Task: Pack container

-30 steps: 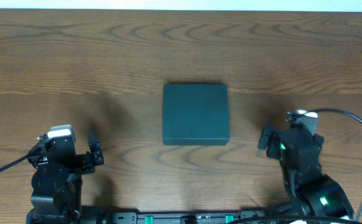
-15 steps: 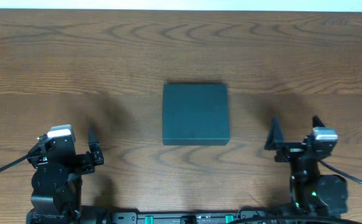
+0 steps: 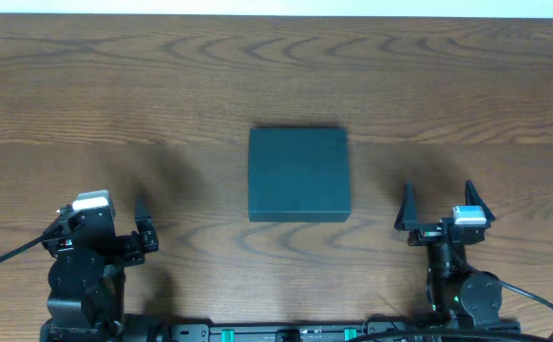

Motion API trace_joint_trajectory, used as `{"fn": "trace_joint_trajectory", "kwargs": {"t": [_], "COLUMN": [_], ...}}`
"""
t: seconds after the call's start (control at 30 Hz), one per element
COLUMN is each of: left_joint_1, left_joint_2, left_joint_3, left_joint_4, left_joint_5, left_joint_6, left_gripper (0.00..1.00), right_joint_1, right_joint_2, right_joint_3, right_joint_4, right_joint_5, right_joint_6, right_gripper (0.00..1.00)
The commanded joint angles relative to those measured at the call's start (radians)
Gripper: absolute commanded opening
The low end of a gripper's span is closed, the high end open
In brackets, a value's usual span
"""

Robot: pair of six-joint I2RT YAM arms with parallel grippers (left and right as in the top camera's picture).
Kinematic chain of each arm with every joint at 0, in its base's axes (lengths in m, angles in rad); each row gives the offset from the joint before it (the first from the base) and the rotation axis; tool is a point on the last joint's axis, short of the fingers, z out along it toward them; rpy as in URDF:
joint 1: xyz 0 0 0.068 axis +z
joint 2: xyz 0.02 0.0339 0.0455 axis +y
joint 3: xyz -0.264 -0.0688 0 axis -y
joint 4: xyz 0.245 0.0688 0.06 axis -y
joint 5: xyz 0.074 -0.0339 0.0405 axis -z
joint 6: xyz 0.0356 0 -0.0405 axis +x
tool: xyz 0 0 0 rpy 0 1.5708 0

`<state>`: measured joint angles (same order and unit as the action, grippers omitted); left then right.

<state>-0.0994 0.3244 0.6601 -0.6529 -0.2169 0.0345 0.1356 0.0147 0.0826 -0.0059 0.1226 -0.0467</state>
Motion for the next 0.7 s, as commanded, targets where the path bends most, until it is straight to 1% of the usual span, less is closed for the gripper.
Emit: {"fn": "trace_joint_trajectory", "kwargs": {"t": [0.0, 0.07, 0.17, 0.2, 0.67], "left_joint_1": [-0.002, -0.002, -0.002, -0.002, -0.002], "left_joint_2": [0.002, 0.002, 0.002, 0.002, 0.002], "left_joint_3": [-0.004, -0.004, -0.004, -0.004, -0.004], "left_joint_4": [0.003, 0.003, 0.003, 0.003, 0.003], "left_joint_5": [-0.012, -0.012, -0.012, -0.012, -0.012], "left_joint_6": [0.016, 0.017, 0.016, 0.016, 0.016], "left_gripper": [0.98, 0.99, 0.99, 0.98, 0.99], "right_joint_1": [-0.011, -0.011, -0.011, -0.011, -0.017], "right_joint_2": [-0.010, -0.010, -0.010, -0.010, -0.010], "right_joint_3": [-0.006, -0.006, -0.006, -0.004, -0.005], "right_joint_4": [-0.031, -0.089, -0.233, -0.252, -0.248], "right_joint_5": [-0.006, -0.006, -0.006, -0.015, -0.025], "right_joint_6": [-0.018, -0.009, 0.046, 0.061, 0.061], "right_gripper": [0.99, 0.99, 0.99, 0.99, 0.99]}}
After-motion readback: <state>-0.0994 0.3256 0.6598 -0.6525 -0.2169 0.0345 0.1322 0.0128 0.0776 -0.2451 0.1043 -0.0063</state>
